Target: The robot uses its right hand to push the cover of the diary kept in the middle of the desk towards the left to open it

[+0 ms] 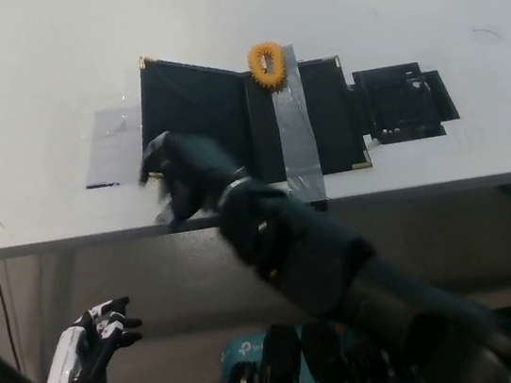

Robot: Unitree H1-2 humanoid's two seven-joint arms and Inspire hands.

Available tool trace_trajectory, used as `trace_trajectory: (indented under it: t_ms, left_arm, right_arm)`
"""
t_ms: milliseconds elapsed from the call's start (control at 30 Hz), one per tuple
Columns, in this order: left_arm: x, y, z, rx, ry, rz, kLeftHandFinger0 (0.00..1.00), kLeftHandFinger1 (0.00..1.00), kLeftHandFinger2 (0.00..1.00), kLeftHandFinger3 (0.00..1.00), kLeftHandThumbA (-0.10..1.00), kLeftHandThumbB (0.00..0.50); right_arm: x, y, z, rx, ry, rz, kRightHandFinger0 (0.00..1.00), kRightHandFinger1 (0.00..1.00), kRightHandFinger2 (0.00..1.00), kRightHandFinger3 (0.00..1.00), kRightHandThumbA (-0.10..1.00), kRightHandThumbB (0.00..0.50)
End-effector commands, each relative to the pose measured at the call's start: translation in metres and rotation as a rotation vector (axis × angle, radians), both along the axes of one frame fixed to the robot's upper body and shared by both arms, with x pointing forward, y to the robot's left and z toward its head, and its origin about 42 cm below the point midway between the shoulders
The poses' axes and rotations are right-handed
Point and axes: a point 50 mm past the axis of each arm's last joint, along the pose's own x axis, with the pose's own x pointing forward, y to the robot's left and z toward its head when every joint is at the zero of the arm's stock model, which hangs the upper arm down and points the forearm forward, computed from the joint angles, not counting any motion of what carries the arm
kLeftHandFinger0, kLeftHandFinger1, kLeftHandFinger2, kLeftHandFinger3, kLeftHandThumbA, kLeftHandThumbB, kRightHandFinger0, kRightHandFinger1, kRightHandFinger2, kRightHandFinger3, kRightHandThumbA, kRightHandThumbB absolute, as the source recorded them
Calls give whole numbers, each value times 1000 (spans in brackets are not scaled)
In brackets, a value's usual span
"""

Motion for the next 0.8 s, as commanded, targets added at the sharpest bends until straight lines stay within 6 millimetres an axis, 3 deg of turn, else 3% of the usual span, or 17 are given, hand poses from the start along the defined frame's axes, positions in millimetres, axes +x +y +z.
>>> trace_trajectory:
  t_ms: [0,33,100,200,267,333,367,400,433,467,533,600,633,667,700,767]
  left_arm:
    - [5,-1,14,20,-49,-28,679,495,504,637,573,293]
    - [5,-1,14,15,-50,-30,666,497,505,634,564,283]
    - [3,0,13,9,-46,-26,652,488,495,641,549,278]
    - [-1,2,10,2,-39,-17,662,485,509,678,525,276]
    - [-3,3,9,6,-34,-7,649,474,510,703,504,232]
    - [-6,5,6,0,-32,1,643,486,527,727,462,186]
    - [-8,5,5,-5,-31,3,649,490,532,731,461,178]
    - [-8,5,5,-6,-30,3,648,490,536,737,462,183]
    - [-9,5,3,-8,-33,1,648,491,540,743,474,196]
    - [-9,5,2,-2,-40,-2,625,467,518,727,526,228]
    - [-11,5,0,-7,-44,1,591,437,496,707,529,235]
    - [-15,3,-5,-12,-37,8,568,420,477,686,523,266]
    - [-15,3,-5,4,-21,-5,592,440,489,702,564,280]
    - [-18,2,-8,0,-16,-2,618,464,497,688,573,289]
    - [-20,2,-10,-3,-13,-1,645,496,522,692,549,290]
    - [-27,2,-17,-9,6,11,664,506,522,683,540,303]
  right_arm:
    - [-9,20,7,-100,-47,74,30,76,229,323,1000,372]
    - [-12,21,3,-108,-38,78,5,19,175,337,1000,356]
    - [-17,21,-4,-117,-15,78,0,0,112,249,1000,343]
    - [-14,10,-6,-132,-14,76,0,71,232,301,1000,323]
    - [-11,5,-6,-122,-7,67,0,65,233,221,1000,308]
    - [-9,0,-6,-115,2,58,16,107,287,425,1000,323]
    - [-8,-2,-6,-120,2,58,4,117,304,457,1000,322]
    - [-5,-7,-5,-115,-3,50,73,202,375,468,1000,315]
    - [-3,-11,-3,-107,4,43,71,200,379,492,1000,319]
    - [1,-21,2,-89,21,22,181,338,497,639,1000,334]
    - [1,-27,8,-76,27,19,240,383,499,720,1000,329]
    - [-1,-35,19,-8,38,31,96,222,352,506,1000,296]
    - [-2,-38,26,15,34,36,83,219,347,508,1000,301]
    - [-4,-39,29,20,42,42,161,323,465,561,1000,293]
    - [-6,-39,33,27,47,42,280,422,495,578,1000,298]
    - [-12,-38,50,63,66,49,297,467,517,550,1000,296]
